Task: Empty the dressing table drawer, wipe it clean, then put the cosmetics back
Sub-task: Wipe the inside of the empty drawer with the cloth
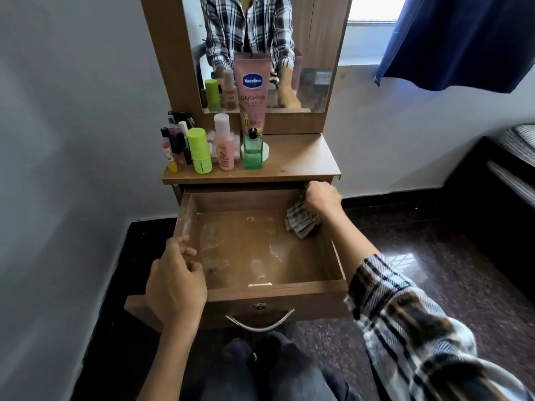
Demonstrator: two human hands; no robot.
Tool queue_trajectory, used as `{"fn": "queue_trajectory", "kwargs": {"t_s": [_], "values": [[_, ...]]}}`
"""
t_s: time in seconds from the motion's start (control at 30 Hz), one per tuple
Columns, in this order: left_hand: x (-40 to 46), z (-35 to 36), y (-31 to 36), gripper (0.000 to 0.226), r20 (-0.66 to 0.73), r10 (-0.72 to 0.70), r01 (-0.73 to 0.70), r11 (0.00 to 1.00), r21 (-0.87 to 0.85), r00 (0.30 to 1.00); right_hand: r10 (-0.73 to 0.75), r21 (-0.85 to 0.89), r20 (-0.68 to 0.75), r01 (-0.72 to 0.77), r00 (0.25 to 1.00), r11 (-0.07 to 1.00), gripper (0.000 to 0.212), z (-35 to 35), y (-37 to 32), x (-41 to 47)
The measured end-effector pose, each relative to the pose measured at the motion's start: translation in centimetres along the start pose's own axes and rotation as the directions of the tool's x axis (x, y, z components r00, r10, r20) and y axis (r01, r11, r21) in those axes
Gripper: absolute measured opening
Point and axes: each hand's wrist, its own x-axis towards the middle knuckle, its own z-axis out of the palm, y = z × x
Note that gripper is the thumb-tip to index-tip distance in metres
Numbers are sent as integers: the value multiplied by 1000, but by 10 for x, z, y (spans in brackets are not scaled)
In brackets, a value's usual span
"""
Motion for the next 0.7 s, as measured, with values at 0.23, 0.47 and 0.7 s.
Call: {"fn": "queue_trajectory", "kwargs": {"t_s": [0.23,0.47,0.7], "values": [[-2,-1,3,39,-29,-10,9,1000,-13,1000,-98,-42,-20,97,995,994,23,-4,18,-5],[-3,-2,4,37,-26,-26,26,1000,-10,999,-84,18,-4,84,996,996,26,2,36,-44],[-4,-3,5,32,-19,-32,32,999,-28,999,-60,126,24,56,998,990,21,-1,68,-93]]}}
